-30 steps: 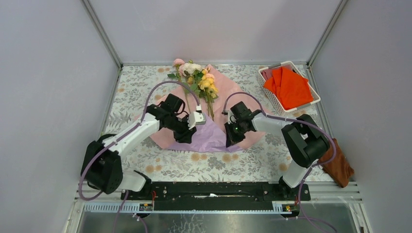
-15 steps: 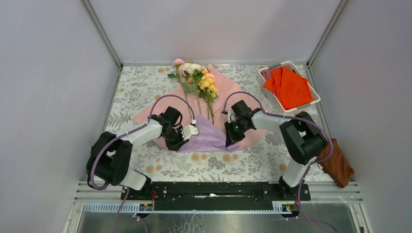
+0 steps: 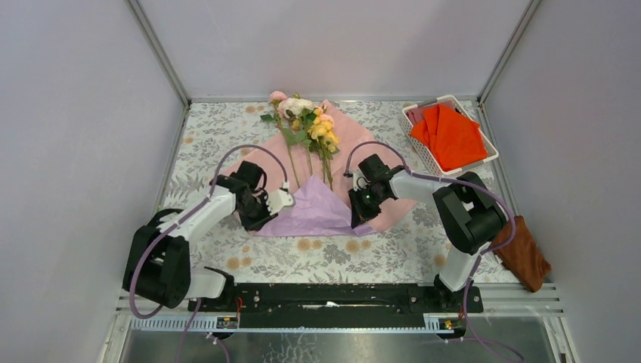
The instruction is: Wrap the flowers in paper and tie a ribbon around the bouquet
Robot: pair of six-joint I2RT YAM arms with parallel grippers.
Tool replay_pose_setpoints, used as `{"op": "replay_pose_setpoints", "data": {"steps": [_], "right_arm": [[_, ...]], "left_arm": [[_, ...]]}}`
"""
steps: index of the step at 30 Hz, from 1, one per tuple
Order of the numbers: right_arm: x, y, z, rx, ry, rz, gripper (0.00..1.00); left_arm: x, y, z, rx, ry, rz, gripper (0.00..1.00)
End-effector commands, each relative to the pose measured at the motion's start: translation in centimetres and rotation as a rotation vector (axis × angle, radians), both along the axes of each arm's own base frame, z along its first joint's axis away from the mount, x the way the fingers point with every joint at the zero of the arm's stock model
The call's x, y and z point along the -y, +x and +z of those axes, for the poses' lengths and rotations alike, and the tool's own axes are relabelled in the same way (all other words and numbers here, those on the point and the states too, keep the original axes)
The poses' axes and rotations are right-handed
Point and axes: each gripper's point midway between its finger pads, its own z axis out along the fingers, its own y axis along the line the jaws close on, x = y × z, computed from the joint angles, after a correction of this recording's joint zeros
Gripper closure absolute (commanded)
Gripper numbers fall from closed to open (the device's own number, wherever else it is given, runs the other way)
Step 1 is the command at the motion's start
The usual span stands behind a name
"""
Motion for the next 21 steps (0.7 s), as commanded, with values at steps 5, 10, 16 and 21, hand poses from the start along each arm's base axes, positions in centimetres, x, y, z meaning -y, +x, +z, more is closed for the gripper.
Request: {"op": "replay_pose_setpoints", "data": {"steps": [5,10,16,21], "right_arm": [[0.4,1.7,-0.1,0.041,-0.044,-0.028,0.85],[0.8,2.7,1.5,0.087,-0.076,-0.051,0.63],[2.7,6.7,9.2,0.349,-0.136,-0.197,0.59],[-4.2,2.8,10.0,0.278,0.163,-0.117,0.88]], "left_arm": [[9.2,1.3,6.3,0.061,-0.26,-0.15,0.71],[9.9,4.5,2.1,0.086,-0.181,-0.091,0.71],[8.1,2.3,-2.1,-0.018,-0.099,-0.089,0.72],[8.2,1.5,-2.5,-0.036,-0.118,-0.091,0.72]]}}
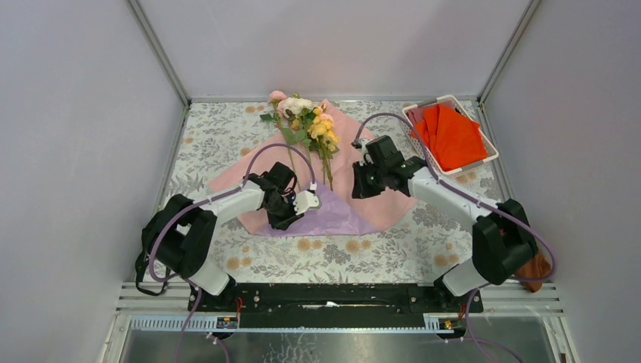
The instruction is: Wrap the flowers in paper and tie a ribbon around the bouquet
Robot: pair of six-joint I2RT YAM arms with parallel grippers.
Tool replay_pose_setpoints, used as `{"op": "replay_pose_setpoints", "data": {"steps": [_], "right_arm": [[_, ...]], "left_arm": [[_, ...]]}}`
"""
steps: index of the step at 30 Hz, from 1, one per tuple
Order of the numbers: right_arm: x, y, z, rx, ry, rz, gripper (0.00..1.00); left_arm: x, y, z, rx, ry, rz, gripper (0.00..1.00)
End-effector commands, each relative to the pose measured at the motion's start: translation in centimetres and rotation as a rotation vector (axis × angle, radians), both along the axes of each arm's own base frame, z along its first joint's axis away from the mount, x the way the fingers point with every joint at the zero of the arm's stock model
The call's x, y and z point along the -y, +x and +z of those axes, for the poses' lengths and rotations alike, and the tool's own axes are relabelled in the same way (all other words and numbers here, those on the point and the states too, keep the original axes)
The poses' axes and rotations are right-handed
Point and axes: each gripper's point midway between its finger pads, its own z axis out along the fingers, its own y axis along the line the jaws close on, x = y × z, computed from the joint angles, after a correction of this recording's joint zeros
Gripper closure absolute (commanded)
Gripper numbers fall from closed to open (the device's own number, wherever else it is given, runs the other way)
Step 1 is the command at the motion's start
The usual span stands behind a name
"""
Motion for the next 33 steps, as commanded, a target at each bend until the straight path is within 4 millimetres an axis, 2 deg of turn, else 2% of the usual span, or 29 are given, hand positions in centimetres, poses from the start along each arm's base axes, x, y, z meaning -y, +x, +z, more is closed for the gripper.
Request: {"op": "replay_pose_setpoints", "data": {"steps": [1,2,4,7,9,11,14,16,19,25,29,33], "right_arm": [[-7.3,-4.1,1.6,-0.05,0.298,0.147,0.9],[-9.0,-5.3,1.2,-0.093,0.366,0.187,0.92],[-10.6,-6.5,-0.3,-0.145,0.407,0.211,0.96],[-10.7,-6.3,-3.0,-0.176,0.391,0.189,0.99],[-9.4,-5.9,-5.1,-0.187,0.324,0.144,1.0],[-7.1,-5.5,-7.0,-0.217,0.263,0.066,1.0],[-3.5,-6.0,-8.7,-0.264,0.224,-0.047,1.0],[-0.7,-7.1,-9.4,-0.286,0.171,-0.115,1.0],[2.4,-8.3,-9.7,-0.279,0.122,-0.189,1.0],[6.5,-10.2,-10.0,-0.274,0.055,-0.316,1.0],[8.3,-8.9,-8.5,-0.206,0.069,-0.412,1.0],[9.5,-7.2,-5.6,-0.134,0.003,-0.432,0.99]], "left_arm": [[0.0,-0.6,-0.9,-0.016,-0.014,0.007,0.72],[0.0,-0.6,-1.0,-0.019,-0.011,0.008,0.72],[-0.1,-0.5,-1.1,-0.022,-0.003,0.015,0.72],[-0.5,-0.8,-1.4,-0.025,0.01,0.016,0.72],[-0.7,-1.0,-1.5,-0.024,0.018,0.011,0.72],[-1.2,-1.2,-1.8,-0.02,0.037,0.006,0.73],[-2.2,-1.4,-2.2,-0.012,0.07,0.0,0.73],[-3.0,-1.6,-2.5,-0.011,0.092,0.001,0.73],[-4.4,-1.9,-2.8,-0.009,0.114,0.016,0.73],[-5.8,-2.9,-3.2,-0.026,0.126,0.032,0.73],[-6.0,-3.2,-3.1,-0.023,0.113,0.042,0.73],[-5.7,-3.2,-2.8,-0.023,0.089,0.051,0.73]]}}
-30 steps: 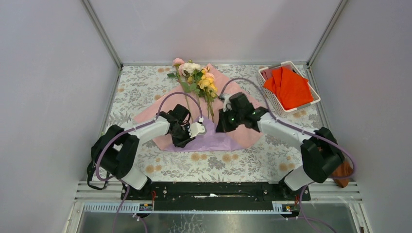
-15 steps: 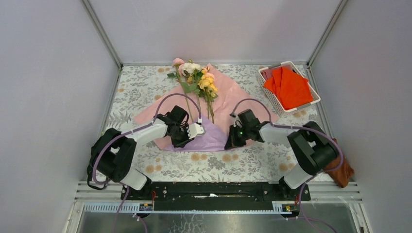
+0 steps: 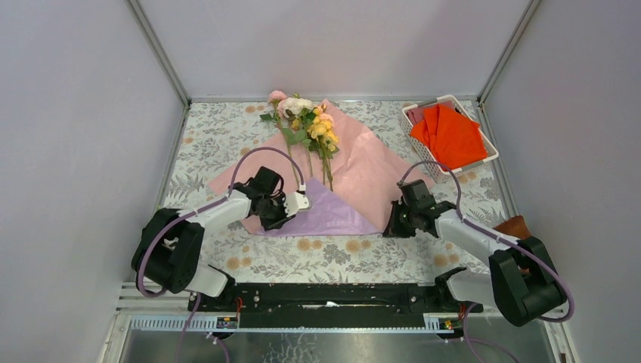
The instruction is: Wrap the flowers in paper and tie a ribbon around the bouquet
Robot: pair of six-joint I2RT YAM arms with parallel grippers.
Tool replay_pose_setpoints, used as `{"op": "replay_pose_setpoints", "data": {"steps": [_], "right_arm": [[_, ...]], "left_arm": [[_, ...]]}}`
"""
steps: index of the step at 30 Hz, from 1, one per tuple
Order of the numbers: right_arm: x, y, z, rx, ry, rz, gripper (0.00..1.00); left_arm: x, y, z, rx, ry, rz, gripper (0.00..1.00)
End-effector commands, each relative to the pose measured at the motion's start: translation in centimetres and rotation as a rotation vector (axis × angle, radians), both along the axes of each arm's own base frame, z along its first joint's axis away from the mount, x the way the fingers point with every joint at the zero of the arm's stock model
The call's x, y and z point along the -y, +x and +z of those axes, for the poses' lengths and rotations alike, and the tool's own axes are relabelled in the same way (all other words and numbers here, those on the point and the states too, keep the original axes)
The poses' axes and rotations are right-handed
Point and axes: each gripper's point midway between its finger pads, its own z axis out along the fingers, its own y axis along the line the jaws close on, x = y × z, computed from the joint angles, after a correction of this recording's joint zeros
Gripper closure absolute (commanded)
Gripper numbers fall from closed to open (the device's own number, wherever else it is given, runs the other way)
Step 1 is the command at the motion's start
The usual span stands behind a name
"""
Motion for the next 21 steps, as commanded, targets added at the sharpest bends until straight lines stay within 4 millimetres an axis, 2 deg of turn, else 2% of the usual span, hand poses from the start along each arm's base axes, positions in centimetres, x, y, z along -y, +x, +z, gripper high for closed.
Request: {"op": "replay_pose_setpoints", "data": {"steps": [1,4,8,11,13,14,17,19,21], "right_arm": [[1.7,1.7,2.9,0.057,-0.103,-0.042,0.96],[1.1,1.6,3.9,0.07,-0.05,-0.093,0.72],[-0.6,0.7,3.7,0.049,0.116,-0.202,0.63],[-1.1,0.4,3.2,0.034,0.167,-0.253,0.6],[-1.4,0.3,2.7,0.018,0.178,-0.268,0.59],[-1.5,0.2,2.6,0.012,0.181,-0.267,0.58],[-1.8,-0.4,2.0,-0.007,0.185,-0.277,0.54],[-2.1,-0.5,1.7,-0.011,0.203,-0.294,0.51],[-2.2,-0.8,1.3,-0.012,0.202,-0.306,0.48]], "left_arm": [[-3.4,-3.6,-2.5,-0.129,0.124,0.028,0.73],[-3.0,-3.5,-2.1,-0.123,0.102,0.031,0.72],[-2.3,-2.8,-1.4,-0.104,0.075,0.043,0.7],[-1.3,-1.2,0.6,-0.082,0.048,0.093,0.65],[0.3,-0.2,3.4,-0.062,0.006,0.094,0.62],[1.5,0.8,5.5,-0.024,-0.025,0.082,0.61],[4.8,0.9,8.9,0.026,-0.102,0.015,0.58],[7.5,0.3,9.1,0.019,-0.165,-0.032,0.58],[9.3,0.6,8.1,0.016,-0.181,-0.034,0.58]]}}
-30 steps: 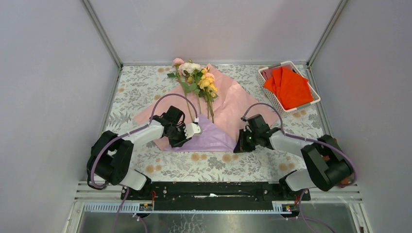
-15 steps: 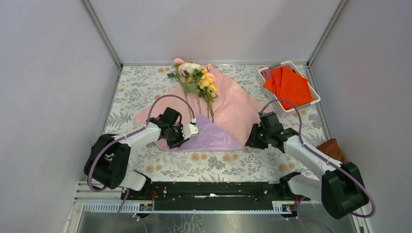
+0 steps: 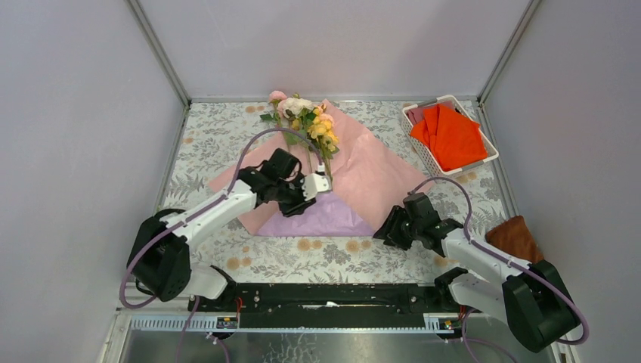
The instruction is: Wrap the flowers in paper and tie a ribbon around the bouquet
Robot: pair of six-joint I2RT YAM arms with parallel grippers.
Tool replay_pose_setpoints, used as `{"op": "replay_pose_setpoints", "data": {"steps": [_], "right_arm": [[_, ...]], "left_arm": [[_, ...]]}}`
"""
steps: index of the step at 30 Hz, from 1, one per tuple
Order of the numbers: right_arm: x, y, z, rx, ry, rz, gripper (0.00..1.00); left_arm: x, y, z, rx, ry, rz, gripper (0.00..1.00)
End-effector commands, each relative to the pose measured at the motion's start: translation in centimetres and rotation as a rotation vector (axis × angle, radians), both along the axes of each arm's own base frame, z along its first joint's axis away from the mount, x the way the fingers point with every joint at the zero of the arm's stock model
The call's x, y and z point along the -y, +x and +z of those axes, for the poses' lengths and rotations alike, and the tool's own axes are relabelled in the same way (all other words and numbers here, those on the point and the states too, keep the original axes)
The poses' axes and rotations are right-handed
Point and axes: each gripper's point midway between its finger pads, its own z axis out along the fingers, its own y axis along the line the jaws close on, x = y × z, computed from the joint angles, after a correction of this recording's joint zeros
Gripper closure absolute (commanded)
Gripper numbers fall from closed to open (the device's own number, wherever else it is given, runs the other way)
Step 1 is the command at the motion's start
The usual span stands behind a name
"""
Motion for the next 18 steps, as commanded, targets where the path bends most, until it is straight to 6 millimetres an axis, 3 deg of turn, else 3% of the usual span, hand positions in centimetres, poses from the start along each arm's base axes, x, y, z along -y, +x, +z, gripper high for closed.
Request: {"op": "replay_pose_setpoints", "data": {"steps": [1,6,9,14,18], "right_arm": [[-1.2,0.4,0.3,0.022,0.056,-0.052,0.45],[-1.0,0.9,-0.3,0.052,0.036,-0.093,0.42],[-0.2,1.2,-1.1,0.065,-0.005,-0.126,0.46],[1.3,1.7,-2.1,0.098,-0.068,-0.174,0.62],[1.3,3.0,-1.8,0.137,-0.099,-0.165,0.74]], "left_arm": [[3.9,-1.1,-1.5,-0.061,-0.045,-0.013,0.59],[7.1,3.6,-3.1,-0.037,-0.03,0.131,0.62],[7.3,5.2,-4.7,-0.022,0.004,0.187,0.62],[6.3,4.3,-7.4,-0.073,0.06,0.204,0.63],[5.9,3.7,-8.2,-0.091,0.071,0.202,0.63]]}}
